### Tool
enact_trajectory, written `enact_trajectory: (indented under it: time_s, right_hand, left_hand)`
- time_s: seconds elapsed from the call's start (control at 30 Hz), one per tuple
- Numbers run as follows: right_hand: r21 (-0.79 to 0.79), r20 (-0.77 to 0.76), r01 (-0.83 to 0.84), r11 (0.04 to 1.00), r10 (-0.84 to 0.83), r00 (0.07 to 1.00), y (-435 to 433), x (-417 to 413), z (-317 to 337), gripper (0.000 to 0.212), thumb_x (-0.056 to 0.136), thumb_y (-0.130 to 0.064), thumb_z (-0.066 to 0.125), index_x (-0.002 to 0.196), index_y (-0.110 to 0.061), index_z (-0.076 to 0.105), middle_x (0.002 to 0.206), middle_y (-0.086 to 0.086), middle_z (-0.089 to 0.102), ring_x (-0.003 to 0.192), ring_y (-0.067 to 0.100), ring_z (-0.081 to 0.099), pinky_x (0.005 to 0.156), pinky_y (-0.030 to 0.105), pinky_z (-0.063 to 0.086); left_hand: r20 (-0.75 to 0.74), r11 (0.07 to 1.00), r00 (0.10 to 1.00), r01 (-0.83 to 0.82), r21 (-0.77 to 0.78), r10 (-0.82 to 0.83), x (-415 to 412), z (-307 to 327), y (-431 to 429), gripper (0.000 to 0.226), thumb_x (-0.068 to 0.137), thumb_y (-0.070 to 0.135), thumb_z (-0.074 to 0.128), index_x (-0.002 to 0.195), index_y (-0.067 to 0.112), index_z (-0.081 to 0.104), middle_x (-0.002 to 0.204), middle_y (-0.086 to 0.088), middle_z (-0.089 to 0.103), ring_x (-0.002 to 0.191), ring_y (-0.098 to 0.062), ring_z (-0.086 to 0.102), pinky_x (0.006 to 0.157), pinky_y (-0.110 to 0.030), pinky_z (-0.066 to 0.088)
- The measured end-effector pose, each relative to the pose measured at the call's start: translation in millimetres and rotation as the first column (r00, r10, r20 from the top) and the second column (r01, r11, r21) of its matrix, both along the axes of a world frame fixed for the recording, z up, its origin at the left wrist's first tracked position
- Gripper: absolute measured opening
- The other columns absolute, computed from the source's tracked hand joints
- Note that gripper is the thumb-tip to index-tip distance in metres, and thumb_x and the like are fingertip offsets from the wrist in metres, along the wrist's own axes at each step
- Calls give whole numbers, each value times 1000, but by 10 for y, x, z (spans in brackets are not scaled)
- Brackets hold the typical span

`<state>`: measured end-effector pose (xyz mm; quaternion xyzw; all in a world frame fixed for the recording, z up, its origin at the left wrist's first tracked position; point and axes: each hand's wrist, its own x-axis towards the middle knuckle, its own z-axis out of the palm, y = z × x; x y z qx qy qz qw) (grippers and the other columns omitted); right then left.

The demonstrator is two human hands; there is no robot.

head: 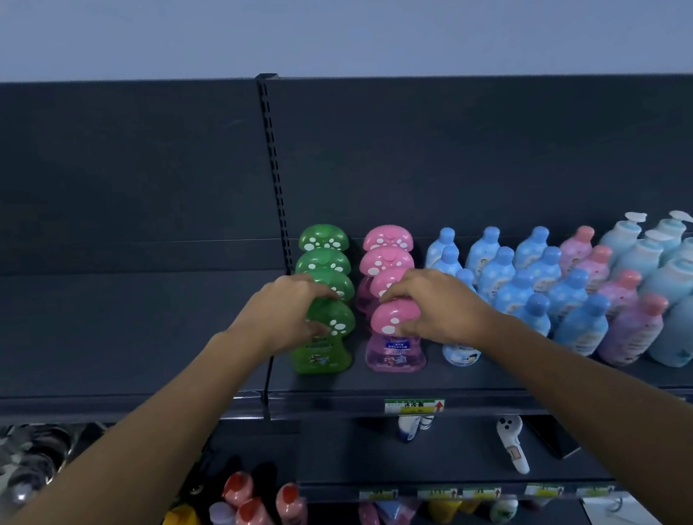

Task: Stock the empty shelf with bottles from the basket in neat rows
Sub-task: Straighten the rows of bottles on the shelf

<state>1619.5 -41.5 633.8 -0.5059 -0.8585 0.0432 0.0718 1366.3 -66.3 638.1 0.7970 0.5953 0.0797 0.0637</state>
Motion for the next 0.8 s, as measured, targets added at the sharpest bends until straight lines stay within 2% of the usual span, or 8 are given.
enact_trajectory:
  time_s: [0.47,0.6,0.7,0.8]
  right_hand:
    - [-32,20,1,999,0,1000,2,-21,69,52,82,-34,79,131,-30,63,127,-4,59,117,19,56,87,37,52]
    - [-32,-3,-30,999,30,1000,27,-26,122,45,86,-43,71,128,-30,64,124,-6,60,117,16,55,89,38,51]
    - [13,-97,-17,1000,18,995,117,-25,221,39,90,-45,66,125,-28,67,121,-5,63,113,14,57,91,37,51]
    - [52,-127,-4,999,10,992,292,-18,320,37,91,-37,66,126,-26,67,120,-3,63,111,15,58,89,33,49]
  left_hand:
    - [22,999,1000,0,48,-1,7,-68,12,60,84,43,78,140,42,56,132,9,57,121,-22,58,95,-39,51]
    - [-11,999,1000,9,35,-8,12,-41,22,62,83,53,74,141,42,54,135,8,56,121,-22,58,96,-42,53]
    - [28,992,1000,11,128,-15,37,63,83,51,87,56,67,135,38,61,132,6,61,115,-21,62,92,-39,54]
    - [103,977,995,-14,211,-8,74,194,224,38,91,48,67,127,34,67,125,6,64,107,-19,65,91,-37,54]
